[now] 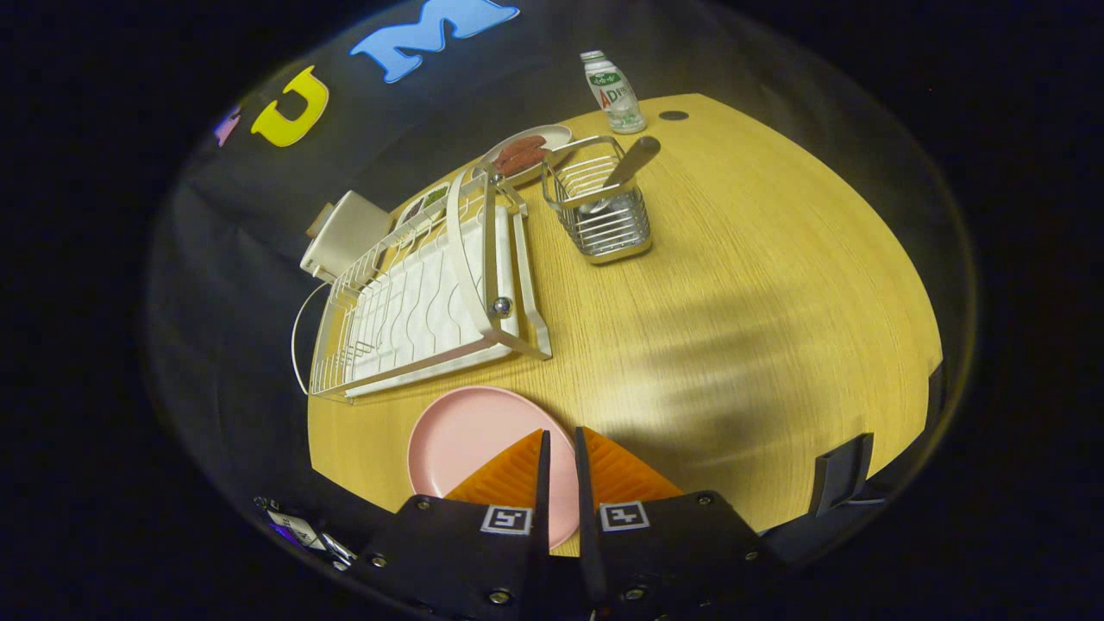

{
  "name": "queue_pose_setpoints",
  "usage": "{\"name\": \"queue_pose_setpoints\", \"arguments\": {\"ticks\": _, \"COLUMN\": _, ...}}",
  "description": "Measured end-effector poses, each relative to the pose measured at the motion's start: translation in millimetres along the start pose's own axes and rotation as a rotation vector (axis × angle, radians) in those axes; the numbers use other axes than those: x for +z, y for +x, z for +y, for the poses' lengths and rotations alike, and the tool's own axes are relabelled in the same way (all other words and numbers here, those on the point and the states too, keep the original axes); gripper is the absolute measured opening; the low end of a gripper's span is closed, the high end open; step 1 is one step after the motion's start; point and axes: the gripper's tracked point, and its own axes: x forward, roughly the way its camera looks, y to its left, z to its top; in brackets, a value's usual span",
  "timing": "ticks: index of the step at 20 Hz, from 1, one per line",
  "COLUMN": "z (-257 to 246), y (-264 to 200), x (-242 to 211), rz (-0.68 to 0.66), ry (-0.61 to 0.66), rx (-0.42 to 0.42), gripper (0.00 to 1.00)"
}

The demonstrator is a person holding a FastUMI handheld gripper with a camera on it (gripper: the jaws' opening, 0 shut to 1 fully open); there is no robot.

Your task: Take the plate from the dish rack, then take the spoon from the basket and place it into the plate.

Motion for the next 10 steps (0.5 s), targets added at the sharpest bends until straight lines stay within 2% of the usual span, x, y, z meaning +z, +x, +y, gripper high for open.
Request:
{"name": "queue_pose_setpoints", "arguments": {"ticks": 6, "z": -8.0, "y": -19.8, "x": 37.3, "rz": -0.223, "ry": -0.142, "rx": -0.032, "gripper": 0.16}}
{"name": "queue_pose_setpoints", "arguments": {"ticks": 10, "z": -17.3, "y": -32.5, "x": 69.6, "rz": -0.431, "ry": -0.235, "rx": -0.056, "gripper": 0.16}}
